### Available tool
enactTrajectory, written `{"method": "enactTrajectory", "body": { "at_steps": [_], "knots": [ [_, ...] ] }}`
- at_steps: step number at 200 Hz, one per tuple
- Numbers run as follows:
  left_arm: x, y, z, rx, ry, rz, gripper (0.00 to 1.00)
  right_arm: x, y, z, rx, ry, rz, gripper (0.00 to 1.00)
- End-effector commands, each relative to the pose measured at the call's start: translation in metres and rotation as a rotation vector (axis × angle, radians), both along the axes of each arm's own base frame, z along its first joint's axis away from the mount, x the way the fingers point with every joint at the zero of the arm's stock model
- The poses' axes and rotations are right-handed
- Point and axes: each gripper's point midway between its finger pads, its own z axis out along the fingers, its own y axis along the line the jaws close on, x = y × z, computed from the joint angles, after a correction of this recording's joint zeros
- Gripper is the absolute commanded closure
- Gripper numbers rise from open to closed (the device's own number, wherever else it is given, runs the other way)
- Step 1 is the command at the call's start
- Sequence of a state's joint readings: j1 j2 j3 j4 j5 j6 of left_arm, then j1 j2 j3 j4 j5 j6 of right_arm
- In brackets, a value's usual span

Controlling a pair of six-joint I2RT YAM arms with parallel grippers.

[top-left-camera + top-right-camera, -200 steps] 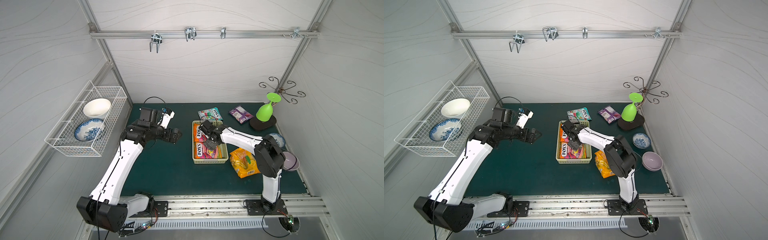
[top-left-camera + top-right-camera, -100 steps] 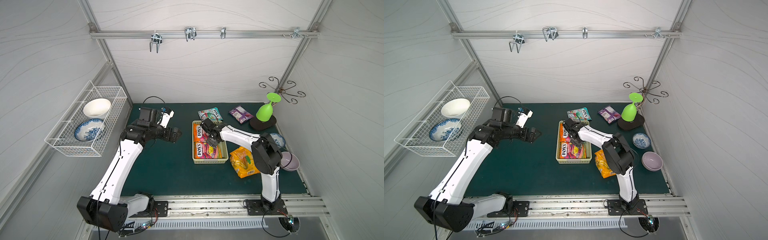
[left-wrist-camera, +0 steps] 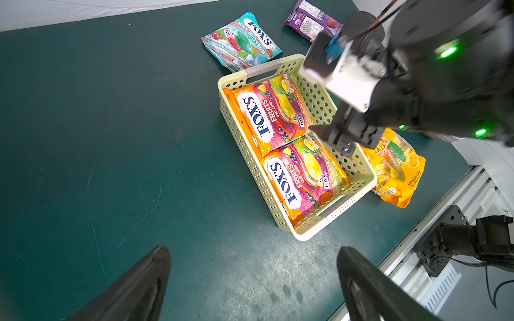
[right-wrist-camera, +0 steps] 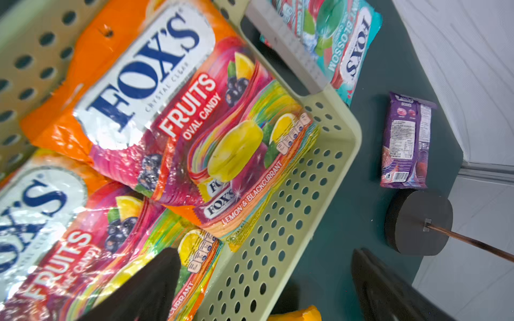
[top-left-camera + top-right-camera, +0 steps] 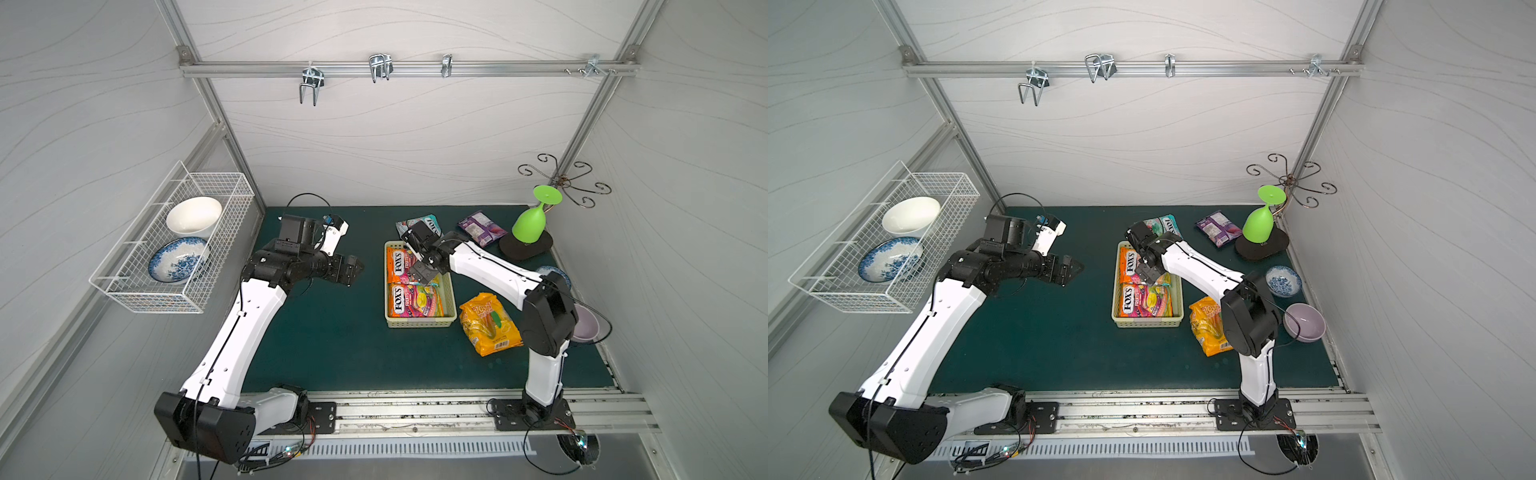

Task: Put the candies in the basket
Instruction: Place the candy in the basket, then pick up the candy at the center of the board.

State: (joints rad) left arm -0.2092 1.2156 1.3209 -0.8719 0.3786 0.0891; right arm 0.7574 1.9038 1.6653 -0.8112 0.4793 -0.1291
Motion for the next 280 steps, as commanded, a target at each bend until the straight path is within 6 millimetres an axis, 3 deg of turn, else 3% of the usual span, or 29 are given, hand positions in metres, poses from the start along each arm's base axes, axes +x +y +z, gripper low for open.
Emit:
{"method": "enactTrajectory", "body": {
  "at_steps": [1, 65, 95, 180, 214, 280],
  "knots": [
    [0.005, 0.001, 0.012, -0.013, -0.035, 0.006, 0.02, 0.005, -0.014, 0.009, 0.048, 0.045, -0.061, 0.01],
    [0.007, 0.001, 0.010, -0.018, -0.041, 0.013, 0.02, 0.053, -0.050, 0.023, 0.017, -0.002, -0.202, 0.01],
    [0.002, -0.003, 0.014, -0.037, -0.033, -0.006, 0.02, 0.073, -0.069, 0.007, -0.006, 0.014, -0.250, 0.05],
    [0.004, -0.003, 0.008, -0.037, -0.027, 0.000, 0.02, 0.130, -0.117, -0.008, -0.053, -0.013, -0.373, 0.10],
    [0.006, -0.003, 0.009, -0.028, -0.027, 0.002, 0.02, 0.156, -0.130, -0.020, -0.059, -0.030, -0.392, 0.14],
    [0.011, -0.006, 0.003, -0.029, 0.002, 0.000, 0.03, 0.183, -0.164, -0.073, -0.095, 0.009, -0.477, 0.22]
  ]
}}
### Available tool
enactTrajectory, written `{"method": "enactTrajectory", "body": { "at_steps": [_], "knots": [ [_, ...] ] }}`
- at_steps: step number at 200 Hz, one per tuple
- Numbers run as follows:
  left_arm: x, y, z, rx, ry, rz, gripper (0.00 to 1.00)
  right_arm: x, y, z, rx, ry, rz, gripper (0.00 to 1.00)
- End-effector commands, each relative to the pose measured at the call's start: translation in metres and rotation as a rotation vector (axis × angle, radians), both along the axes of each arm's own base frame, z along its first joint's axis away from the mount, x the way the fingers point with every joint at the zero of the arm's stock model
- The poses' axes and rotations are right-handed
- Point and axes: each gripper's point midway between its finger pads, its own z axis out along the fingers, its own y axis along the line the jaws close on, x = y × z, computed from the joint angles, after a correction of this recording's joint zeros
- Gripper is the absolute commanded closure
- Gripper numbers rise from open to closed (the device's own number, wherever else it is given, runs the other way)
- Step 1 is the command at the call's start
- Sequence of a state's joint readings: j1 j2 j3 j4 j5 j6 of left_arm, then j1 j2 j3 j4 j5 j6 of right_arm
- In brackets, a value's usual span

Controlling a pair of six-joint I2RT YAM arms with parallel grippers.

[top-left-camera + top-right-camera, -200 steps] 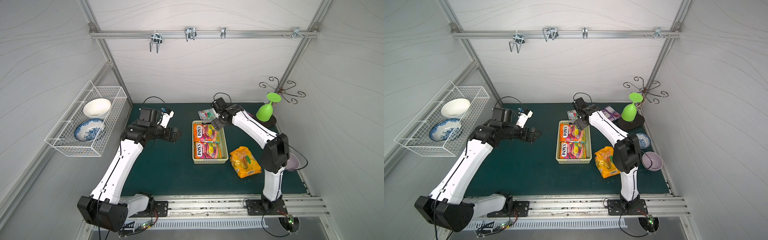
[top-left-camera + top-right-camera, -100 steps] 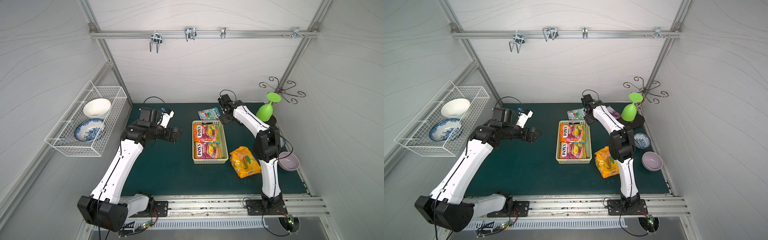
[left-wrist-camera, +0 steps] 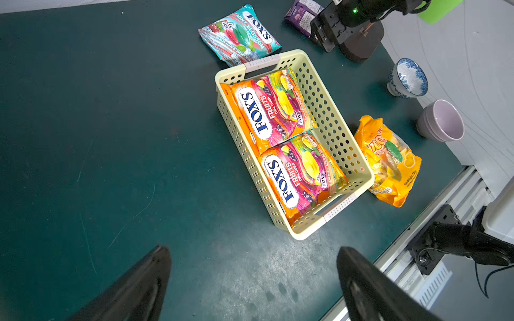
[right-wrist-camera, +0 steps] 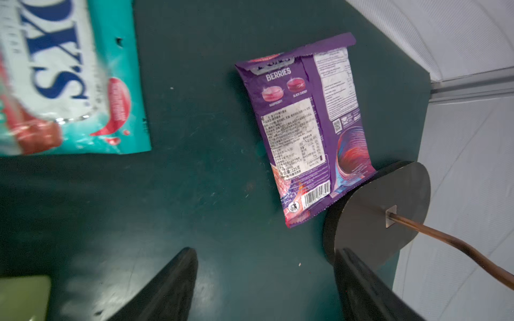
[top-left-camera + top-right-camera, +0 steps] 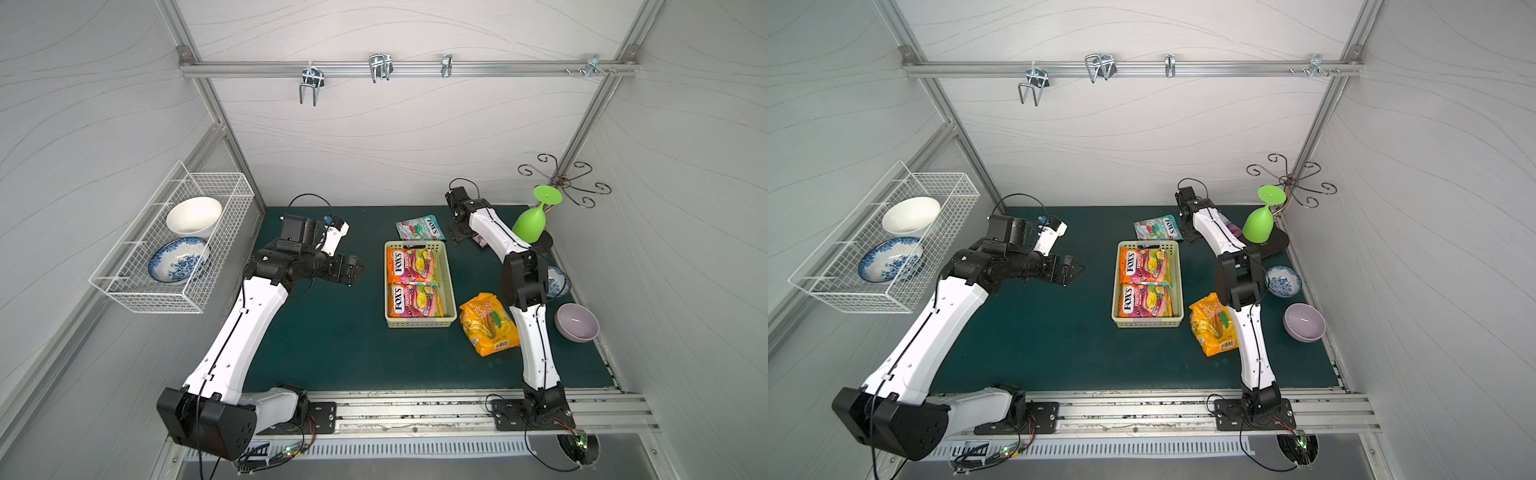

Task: Put the candies in the basket
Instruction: Pick up the candy at the center of the board.

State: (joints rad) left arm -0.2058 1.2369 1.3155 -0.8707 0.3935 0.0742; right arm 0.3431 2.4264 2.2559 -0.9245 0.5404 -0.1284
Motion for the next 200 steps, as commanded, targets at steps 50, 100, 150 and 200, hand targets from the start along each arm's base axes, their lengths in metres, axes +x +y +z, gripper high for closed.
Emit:
{"method": "enactTrajectory", "body": {
  "at_steps": [50, 100, 150, 200],
  "knots": [
    [0.012, -0.004, 0.007, -0.007, -0.017, -0.002, 0.03, 0.029, -0.031, -0.040, -0.048, 0.000, -0.056, 0.28],
    [0.015, -0.005, 0.002, -0.006, 0.000, -0.003, 0.03, 0.032, -0.046, -0.084, -0.037, 0.059, -0.083, 0.42],
    [0.018, -0.004, 0.001, 0.004, 0.002, 0.003, 0.03, 0.025, -0.048, -0.111, 0.001, 0.132, -0.093, 0.92],
    [0.017, -0.003, 0.003, 0.002, -0.006, 0.004, 0.03, 0.026, -0.037, -0.092, 0.013, 0.111, -0.057, 1.00]
  ]
}}
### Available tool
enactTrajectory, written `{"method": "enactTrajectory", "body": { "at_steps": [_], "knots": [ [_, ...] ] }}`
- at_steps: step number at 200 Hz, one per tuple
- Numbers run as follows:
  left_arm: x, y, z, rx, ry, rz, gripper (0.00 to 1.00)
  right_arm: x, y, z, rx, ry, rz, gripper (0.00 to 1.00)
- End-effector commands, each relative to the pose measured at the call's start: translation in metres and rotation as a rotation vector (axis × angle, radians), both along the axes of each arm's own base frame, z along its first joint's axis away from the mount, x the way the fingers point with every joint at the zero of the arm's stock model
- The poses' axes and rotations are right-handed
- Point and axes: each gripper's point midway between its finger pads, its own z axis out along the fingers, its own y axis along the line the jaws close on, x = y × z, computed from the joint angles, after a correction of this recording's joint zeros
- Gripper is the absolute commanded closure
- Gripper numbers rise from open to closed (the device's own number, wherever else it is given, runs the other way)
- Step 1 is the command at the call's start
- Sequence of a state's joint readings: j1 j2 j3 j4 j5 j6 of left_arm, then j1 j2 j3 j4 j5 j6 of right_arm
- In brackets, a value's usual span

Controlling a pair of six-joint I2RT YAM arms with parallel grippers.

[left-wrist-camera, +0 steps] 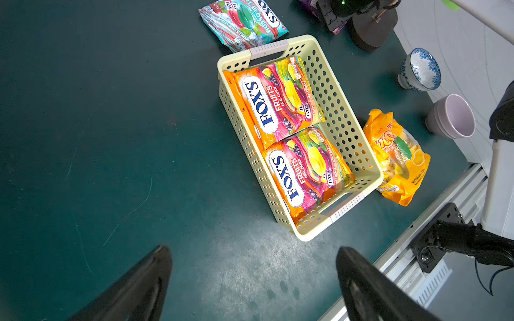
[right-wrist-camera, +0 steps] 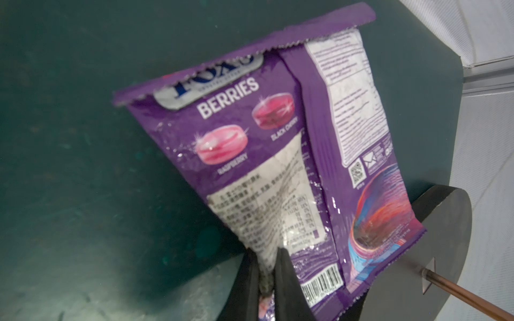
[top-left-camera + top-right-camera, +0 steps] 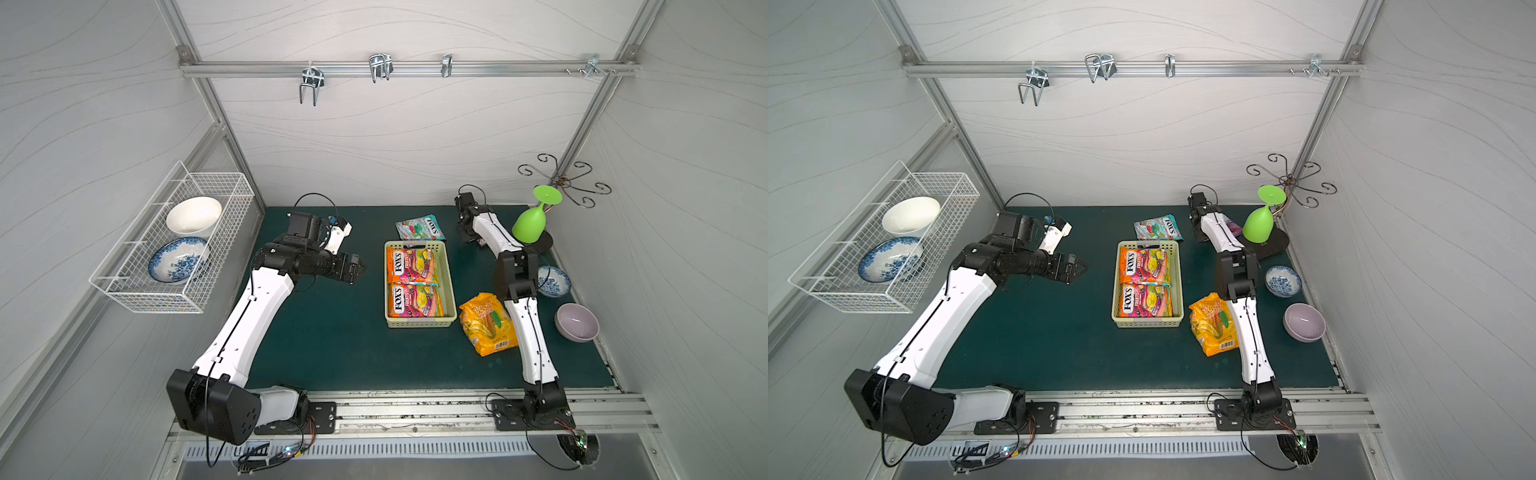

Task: Put the candies in the basket
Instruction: Pick up the candy at the center of the board.

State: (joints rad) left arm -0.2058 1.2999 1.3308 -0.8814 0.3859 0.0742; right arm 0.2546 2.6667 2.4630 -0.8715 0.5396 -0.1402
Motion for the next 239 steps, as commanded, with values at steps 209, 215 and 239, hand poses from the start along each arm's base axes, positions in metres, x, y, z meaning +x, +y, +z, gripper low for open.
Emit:
{"method": "enactTrajectory", "body": {
  "at_steps": [209, 215, 239],
  "knots": [
    [-0.012, 0.001, 0.042, -0.026, -0.151, -0.010, 0.03, -0.104, 0.112, 0.218, 0.059, -0.269, 0.450, 1.00],
    [-0.013, 0.002, 0.044, -0.027, -0.154, -0.011, 0.03, -0.111, 0.117, 0.223, 0.057, -0.274, 0.477, 1.00],
    [-0.010, 0.003, 0.039, -0.018, -0.162, -0.001, 0.03, -0.142, 0.133, 0.240, 0.035, -0.289, 0.566, 1.00]
  ]
}}
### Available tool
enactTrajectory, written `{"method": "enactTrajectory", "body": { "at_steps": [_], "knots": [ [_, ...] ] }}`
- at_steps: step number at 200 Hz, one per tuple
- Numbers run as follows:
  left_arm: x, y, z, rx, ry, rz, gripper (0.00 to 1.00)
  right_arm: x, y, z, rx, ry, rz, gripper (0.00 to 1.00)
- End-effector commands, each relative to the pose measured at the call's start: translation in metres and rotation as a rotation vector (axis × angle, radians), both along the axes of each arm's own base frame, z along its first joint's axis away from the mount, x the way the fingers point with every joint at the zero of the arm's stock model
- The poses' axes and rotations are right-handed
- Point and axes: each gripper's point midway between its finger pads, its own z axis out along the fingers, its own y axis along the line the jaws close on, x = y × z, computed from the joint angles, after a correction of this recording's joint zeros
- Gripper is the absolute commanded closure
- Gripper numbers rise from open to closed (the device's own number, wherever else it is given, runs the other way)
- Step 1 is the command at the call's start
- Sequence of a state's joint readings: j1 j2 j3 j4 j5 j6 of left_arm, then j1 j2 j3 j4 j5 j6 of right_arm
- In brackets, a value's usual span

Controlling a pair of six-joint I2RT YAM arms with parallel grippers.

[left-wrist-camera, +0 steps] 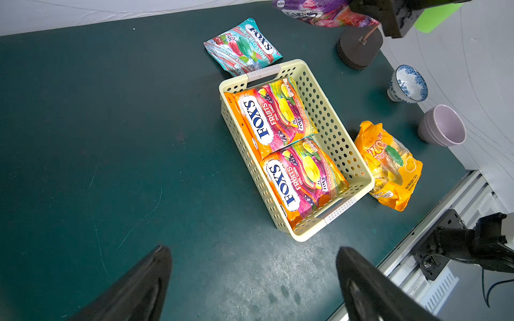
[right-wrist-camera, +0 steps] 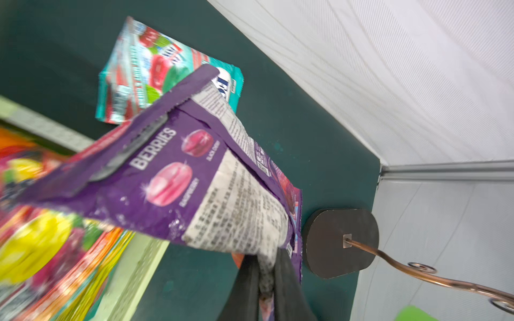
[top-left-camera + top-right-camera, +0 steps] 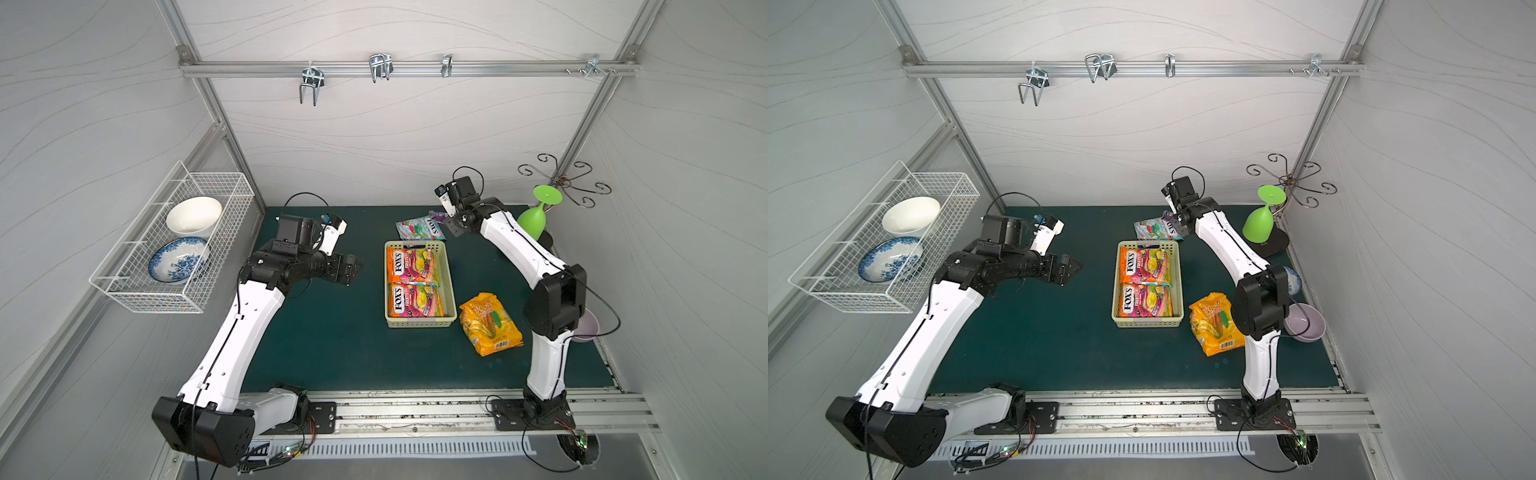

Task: Put the candies in the basket
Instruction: Pick up the candy at the center of the board, then place the candy in the basket.

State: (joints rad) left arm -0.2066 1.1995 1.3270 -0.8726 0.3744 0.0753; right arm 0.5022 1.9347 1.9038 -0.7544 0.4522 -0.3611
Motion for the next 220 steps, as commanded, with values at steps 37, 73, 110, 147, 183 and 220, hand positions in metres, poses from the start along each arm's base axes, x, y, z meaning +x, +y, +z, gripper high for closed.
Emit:
{"method": "enactTrajectory", "body": {
  "at_steps": [37, 73, 110, 147, 183, 220],
  "knots": [
    [0.000, -0.001, 0.012, -0.007, -0.058, -0.009, 0.03, -0.070, 0.033, 0.054, 0.011, -0.063, 0.169, 1.00],
    [0.000, -0.001, 0.010, -0.007, -0.049, -0.013, 0.03, -0.116, 0.047, 0.058, 0.072, -0.040, 0.224, 1.00],
    [0.004, 0.000, 0.003, -0.001, -0.043, -0.007, 0.03, -0.161, 0.056, 0.050, 0.132, 0.014, 0.253, 1.00],
    [0.007, 0.002, 0.000, 0.003, -0.036, -0.001, 0.03, -0.195, 0.064, 0.031, 0.141, 0.083, 0.268, 1.00],
    [0.006, 0.002, 0.004, -0.001, -0.026, -0.002, 0.03, -0.215, 0.074, 0.010, 0.117, 0.137, 0.248, 1.00],
    [0.005, 0.000, 0.002, -0.011, -0.018, -0.008, 0.03, -0.221, 0.084, -0.013, 0.084, 0.150, 0.239, 1.00]
  ]
}}
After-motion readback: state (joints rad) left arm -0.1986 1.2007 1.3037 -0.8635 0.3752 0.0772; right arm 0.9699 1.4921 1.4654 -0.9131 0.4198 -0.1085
